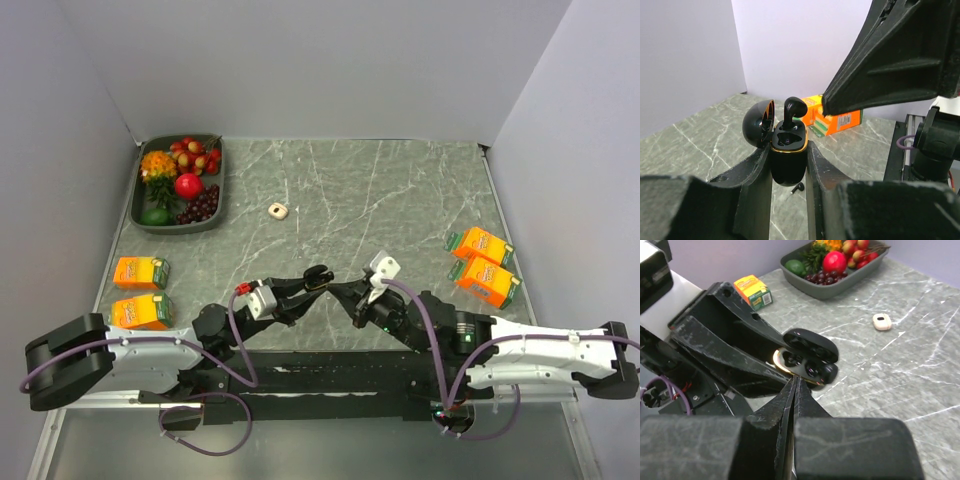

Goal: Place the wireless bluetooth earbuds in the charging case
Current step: Adjust the earbud with the charging case.

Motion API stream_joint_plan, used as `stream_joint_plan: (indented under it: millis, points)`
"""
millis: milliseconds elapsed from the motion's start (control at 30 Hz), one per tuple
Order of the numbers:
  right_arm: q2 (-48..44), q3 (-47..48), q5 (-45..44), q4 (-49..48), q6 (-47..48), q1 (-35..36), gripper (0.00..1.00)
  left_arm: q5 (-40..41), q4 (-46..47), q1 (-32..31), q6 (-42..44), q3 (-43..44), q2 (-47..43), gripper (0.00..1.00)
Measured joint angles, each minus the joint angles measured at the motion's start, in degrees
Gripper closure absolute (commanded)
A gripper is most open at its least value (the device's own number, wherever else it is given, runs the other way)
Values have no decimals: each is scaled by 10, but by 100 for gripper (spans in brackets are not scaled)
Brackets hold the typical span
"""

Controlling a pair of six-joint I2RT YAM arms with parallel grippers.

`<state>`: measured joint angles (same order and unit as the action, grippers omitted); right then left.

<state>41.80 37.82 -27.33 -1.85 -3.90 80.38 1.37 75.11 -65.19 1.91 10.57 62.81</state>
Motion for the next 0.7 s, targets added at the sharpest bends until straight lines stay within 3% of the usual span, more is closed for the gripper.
stream_joint_plan:
  millis: [33,133,300,700]
  points:
    - [-6,0,-1,3,1,0,70,0,0,0,0,0,-2,99]
    - [-31,0,0,9,5,0,50,0,1,0,2,0,-9,99]
    - [-44,26,-12,45,7,0,44,1,0,0,4,-1,-10,99]
    - [48,110,-18,142,-35,-30,37,0,0,0,2,-1,-9,99]
